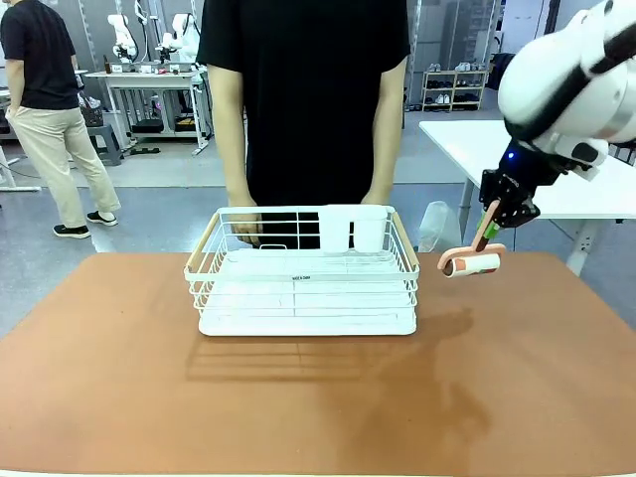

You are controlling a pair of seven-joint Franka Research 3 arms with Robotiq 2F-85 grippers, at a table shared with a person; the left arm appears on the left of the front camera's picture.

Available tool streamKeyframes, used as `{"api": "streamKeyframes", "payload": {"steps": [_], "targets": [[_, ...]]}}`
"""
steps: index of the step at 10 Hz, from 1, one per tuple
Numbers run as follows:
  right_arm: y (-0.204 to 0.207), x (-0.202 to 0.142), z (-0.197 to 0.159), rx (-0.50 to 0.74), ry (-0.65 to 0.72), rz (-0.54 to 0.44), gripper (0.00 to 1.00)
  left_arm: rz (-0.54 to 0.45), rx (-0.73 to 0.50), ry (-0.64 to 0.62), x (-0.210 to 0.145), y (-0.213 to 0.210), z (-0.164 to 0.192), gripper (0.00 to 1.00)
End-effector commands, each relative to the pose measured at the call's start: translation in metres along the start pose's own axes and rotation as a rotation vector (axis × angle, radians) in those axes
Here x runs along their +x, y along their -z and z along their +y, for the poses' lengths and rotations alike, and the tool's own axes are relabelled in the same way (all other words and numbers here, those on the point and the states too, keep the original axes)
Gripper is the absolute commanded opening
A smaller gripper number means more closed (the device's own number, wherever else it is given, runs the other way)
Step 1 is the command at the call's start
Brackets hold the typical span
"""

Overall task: Clean the table.
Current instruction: Place the Lint Roller down when the Dish drying rack is positioned in the middle of the table.

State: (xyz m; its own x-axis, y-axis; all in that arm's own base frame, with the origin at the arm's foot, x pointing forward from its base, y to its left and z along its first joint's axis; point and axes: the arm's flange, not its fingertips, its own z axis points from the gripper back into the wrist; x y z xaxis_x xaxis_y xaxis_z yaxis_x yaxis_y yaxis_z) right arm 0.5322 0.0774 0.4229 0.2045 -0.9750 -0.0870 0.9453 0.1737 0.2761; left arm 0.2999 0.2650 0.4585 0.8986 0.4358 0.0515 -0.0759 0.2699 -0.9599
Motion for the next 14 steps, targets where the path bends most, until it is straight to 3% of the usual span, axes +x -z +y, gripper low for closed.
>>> {"api": "streamKeyframes", "payload": {"steps": [1, 7, 13, 14], "targets": [[0.01, -0.013, -0.003, 0.051, 0.146, -0.13, 0.21, -0.001, -0.006, 0.008, -0.002, -0.003, -0.002, 1.0], [0.046, -0.005, -0.024, 0.041, 0.213, -0.053, 0.21, -0.001, -0.006, 0.008, -0.002, -0.003, -0.002, 1.0], [0.055, -0.003, -0.031, -0.012, 0.208, -0.056, 0.21, -0.001, -0.006, 0.008, -0.002, -0.003, -0.002, 1.0], [0.055, -0.002, -0.032, -0.021, 0.214, -0.058, 0.26, -0.001, -0.006, 0.008, -0.002, -0.003, -0.002, 1.0]]}}
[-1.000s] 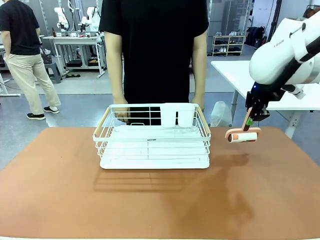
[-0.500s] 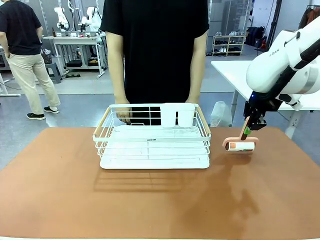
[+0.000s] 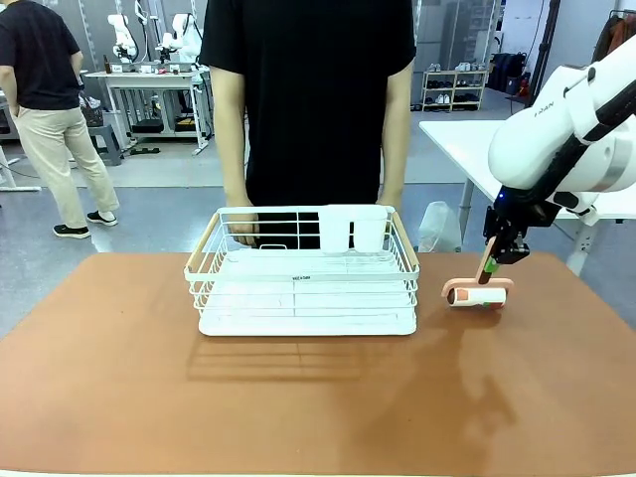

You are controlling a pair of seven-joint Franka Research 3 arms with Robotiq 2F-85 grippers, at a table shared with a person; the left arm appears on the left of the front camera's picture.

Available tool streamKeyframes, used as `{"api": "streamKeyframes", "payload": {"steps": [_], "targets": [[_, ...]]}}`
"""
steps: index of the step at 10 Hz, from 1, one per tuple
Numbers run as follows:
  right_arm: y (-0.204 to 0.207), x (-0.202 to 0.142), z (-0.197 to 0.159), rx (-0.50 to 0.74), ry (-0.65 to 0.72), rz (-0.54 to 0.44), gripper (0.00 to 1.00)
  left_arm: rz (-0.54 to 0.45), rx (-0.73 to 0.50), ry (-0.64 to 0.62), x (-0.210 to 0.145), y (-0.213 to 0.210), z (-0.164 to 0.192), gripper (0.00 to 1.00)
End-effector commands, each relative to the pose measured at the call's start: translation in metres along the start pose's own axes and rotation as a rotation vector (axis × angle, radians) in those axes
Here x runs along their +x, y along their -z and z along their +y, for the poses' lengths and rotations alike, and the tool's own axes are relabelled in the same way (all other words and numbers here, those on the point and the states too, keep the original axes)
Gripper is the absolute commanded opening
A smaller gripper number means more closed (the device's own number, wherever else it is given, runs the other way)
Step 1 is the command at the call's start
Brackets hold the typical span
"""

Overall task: Clean the table.
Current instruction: Place the Lint Roller down when the Dish drying rack is positioned in the middle of the table.

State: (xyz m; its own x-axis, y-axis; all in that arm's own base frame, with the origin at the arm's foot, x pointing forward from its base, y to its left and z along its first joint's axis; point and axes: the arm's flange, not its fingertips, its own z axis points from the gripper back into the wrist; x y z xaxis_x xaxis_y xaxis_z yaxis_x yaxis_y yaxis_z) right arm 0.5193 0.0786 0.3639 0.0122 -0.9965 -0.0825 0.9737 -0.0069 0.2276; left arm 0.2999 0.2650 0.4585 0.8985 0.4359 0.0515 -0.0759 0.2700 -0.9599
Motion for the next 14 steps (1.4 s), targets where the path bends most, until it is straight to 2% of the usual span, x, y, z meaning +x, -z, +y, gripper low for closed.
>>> {"api": "streamKeyframes", "payload": {"steps": [1, 4, 5, 8, 9, 13, 14], "targets": [[0.002, -0.002, -0.005, 0.007, 0.029, -0.005, 0.42, 0.0, -0.007, 0.008, -0.002, -0.003, -0.002, 1.0], [-0.002, 0.0, -0.009, -0.033, 0.015, -0.022, 0.95, 0.0, -0.007, 0.008, -0.002, -0.003, -0.002, 1.0], [-0.009, 0.001, -0.013, -0.062, -0.002, -0.025, 1.0, 0.0, -0.007, 0.008, -0.002, -0.003, -0.002, 1.0], [-0.024, 0.001, -0.027, -0.094, -0.03, -0.051, 0.98, 0.0, -0.007, 0.008, -0.002, -0.003, -0.002, 1.0], [-0.03, 0.002, -0.031, -0.095, -0.038, -0.05, 1.0, 0.0, -0.007, 0.008, -0.002, -0.003, -0.002, 1.0], [-0.034, 0.008, -0.024, -0.075, 0.036, -0.037, 1.0, 0.0, -0.007, 0.008, -0.002, -0.003, -0.002, 1.0], [-0.035, 0.005, -0.027, -0.092, -0.018, -0.034, 1.0, 0.0, -0.007, 0.008, -0.002, -0.003, -0.002, 1.0]]}}
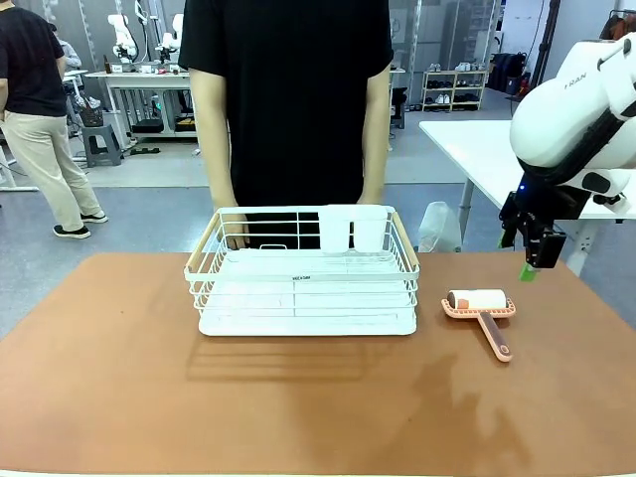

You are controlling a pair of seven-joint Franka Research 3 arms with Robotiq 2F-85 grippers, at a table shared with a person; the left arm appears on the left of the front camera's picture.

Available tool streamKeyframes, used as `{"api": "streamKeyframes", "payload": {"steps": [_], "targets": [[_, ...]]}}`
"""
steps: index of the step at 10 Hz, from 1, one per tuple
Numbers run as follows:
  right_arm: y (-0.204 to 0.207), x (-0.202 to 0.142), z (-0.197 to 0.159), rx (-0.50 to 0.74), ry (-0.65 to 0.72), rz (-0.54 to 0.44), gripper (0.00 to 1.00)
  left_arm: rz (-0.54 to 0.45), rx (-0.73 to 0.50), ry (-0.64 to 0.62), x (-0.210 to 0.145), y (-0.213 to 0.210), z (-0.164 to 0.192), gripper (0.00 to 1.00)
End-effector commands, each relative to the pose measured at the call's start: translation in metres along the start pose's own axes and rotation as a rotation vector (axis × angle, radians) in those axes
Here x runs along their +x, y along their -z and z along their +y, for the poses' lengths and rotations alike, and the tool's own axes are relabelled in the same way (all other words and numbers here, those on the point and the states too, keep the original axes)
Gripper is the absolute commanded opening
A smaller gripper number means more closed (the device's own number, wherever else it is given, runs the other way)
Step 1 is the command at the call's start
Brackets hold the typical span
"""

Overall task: Clean the table.
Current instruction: Place the Lint Roller down when the Dish drying rack is positioned in the middle of the table.

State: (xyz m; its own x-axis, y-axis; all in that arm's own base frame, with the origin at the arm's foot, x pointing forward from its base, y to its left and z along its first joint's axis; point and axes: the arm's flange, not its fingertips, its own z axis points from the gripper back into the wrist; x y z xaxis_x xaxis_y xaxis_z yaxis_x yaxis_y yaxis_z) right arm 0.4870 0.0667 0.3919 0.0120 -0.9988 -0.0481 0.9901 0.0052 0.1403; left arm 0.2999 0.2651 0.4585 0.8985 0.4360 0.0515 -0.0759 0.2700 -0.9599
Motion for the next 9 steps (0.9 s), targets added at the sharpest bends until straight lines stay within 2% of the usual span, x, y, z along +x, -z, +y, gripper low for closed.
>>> {"api": "streamKeyframes", "payload": {"steps": [1, 9], "targets": [[0.0009, -0.0046, -0.0015, -0.003, -0.012, -0.001, 1.0, 0.0, -0.007, 0.008, -0.0019, -0.0026, -0.0021, 1.0], [0.0009, -0.0046, -0.0015, -0.003, -0.012, -0.001, 1.0, 0.0, -0.007, 0.008, -0.0019, -0.0026, -0.0021, 1.0]]}}
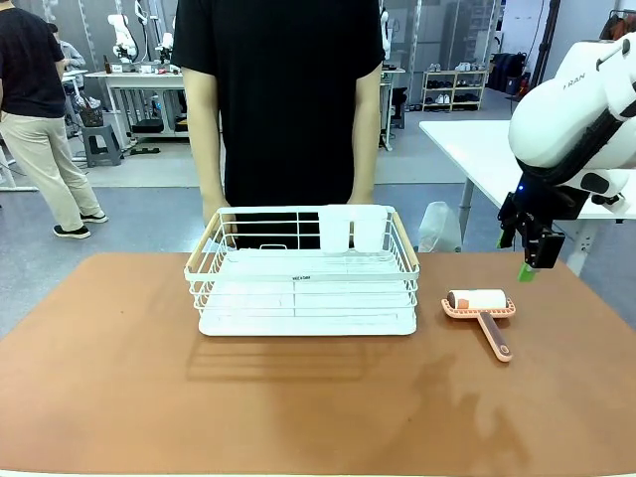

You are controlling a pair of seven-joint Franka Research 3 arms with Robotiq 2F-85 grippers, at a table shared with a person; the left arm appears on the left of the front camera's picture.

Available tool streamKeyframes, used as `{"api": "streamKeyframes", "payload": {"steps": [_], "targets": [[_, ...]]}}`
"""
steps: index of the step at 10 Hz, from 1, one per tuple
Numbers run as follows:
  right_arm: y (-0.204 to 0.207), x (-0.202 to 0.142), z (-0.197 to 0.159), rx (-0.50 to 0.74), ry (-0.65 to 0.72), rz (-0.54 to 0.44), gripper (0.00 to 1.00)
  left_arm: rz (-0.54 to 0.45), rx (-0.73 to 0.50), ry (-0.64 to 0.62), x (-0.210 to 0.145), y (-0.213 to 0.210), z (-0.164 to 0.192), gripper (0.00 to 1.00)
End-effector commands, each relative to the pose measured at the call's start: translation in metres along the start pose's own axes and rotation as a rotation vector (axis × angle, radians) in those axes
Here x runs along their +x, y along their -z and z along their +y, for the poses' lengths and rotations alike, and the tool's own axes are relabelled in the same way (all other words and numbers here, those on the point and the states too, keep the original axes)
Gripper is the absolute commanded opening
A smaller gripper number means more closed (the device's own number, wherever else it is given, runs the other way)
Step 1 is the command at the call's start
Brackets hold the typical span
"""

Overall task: Clean the table.
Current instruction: Place the Lint Roller down when the Dish drying rack is positioned in the middle of the table.

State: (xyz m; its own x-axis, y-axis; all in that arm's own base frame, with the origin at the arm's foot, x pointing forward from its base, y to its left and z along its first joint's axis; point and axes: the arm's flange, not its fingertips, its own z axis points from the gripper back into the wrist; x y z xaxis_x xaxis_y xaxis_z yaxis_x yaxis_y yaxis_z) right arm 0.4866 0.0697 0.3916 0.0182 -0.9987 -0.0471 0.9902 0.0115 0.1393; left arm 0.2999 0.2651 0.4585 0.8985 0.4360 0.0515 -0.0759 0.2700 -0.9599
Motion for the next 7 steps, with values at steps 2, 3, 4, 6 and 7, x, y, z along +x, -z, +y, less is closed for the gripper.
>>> {"api": "streamKeyframes", "payload": {"steps": [2, 3, 4, 6, 7], "targets": [[0.0005, -0.0016, -0.001, -0.001, -0.006, -0.001, 1.0, 0.0, -0.007, 0.008, -0.0019, -0.0026, -0.0021, 1.0], [0.0005, -0.0016, -0.001, -0.001, -0.006, -0.001, 1.0, 0.0, -0.007, 0.008, -0.0019, -0.0026, -0.0021, 1.0], [0.0005, -0.0016, -0.001, -0.001, -0.006, -0.001, 1.0, 0.0, -0.007, 0.008, -0.0019, -0.0026, -0.0021, 1.0], [0.0005, -0.0016, -0.001, -0.001, -0.006, -0.001, 1.0, 0.0, -0.007, 0.008, -0.0019, -0.0026, -0.0021, 1.0], [0.0005, -0.0016, -0.001, -0.001, -0.006, -0.001, 1.0, 0.0, -0.007, 0.008, -0.0019, -0.0026, -0.0021, 1.0]]}}
